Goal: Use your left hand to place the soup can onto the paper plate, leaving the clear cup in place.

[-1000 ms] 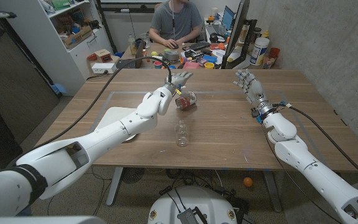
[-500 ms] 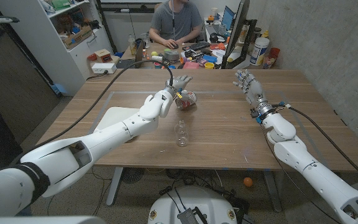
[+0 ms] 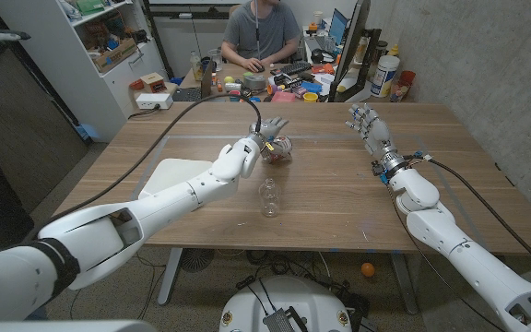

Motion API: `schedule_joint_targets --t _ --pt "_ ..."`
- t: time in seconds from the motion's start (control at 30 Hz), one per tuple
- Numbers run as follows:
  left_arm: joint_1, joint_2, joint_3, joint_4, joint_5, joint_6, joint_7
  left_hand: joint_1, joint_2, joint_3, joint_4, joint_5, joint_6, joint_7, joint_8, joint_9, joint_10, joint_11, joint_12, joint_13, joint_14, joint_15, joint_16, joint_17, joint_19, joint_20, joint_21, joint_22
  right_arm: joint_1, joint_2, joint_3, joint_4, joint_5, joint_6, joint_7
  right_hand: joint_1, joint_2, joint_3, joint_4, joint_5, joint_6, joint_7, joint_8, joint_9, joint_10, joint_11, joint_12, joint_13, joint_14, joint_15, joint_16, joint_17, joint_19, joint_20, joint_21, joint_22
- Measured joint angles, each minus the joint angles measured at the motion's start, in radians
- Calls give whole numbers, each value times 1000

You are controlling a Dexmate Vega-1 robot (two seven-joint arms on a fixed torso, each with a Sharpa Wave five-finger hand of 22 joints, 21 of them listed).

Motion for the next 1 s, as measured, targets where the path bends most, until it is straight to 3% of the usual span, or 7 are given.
schedule_joint_targets --t 0.17,0.5,0.73,0.87,1.0 --pt "-2 -5 11 8 0 0 0 7 7 0 0 7 2 9 0 0 4 4 0 0 3 -3 0 0 23 -2 0 0 0 0 0 3 2 3 4 0 0 0 0 0 0 0 0 0 0 0 0 0 0 0 0 0 0 0 0 0" --pt "-3 -10 26 15 0 7 -17 58 14 -19 -4 24 -1 14 8 0 8 7 7 0 25 -5 0 0 151 -10 27 -3 2 1 2 10 8 5 11 0 0 0 0 0 0 0 0 0 0 0 0 0 0 0 0 0 0 0 -7 0" --pt "-1 -17 31 19 1 10 -17 156 30 -31 -8 53 1 46 8 0 20 31 12 2 85 -26 4 -3 352 -101 53 -8 2 1 3 10 10 5 12 0 0 0 0 0 11 0 0 0 0 0 0 0 0 0 0 0 4 4 -11 0" --pt "4 -23 31 22 -3 21 -2 220 45 -39 -9 69 1 90 23 0 66 52 26 3 153 -26 15 -7 455 -158 53 -12 0 -1 4 10 11 5 12 0 0 0 0 0 11 0 0 0 5 -5 0 0 4 4 0 0 7 7 -11 0" --pt "9 -31 22 31 -22 22 15 283 59 -43 -4 81 1 139 31 0 129 74 40 -3 238 -57 34 -7 520 -205 49 -13 -2 -1 5 9 11 5 12 0 0 0 0 0 11 0 0 0 5 -5 0 0 5 6 0 0 7 7 -11 0"
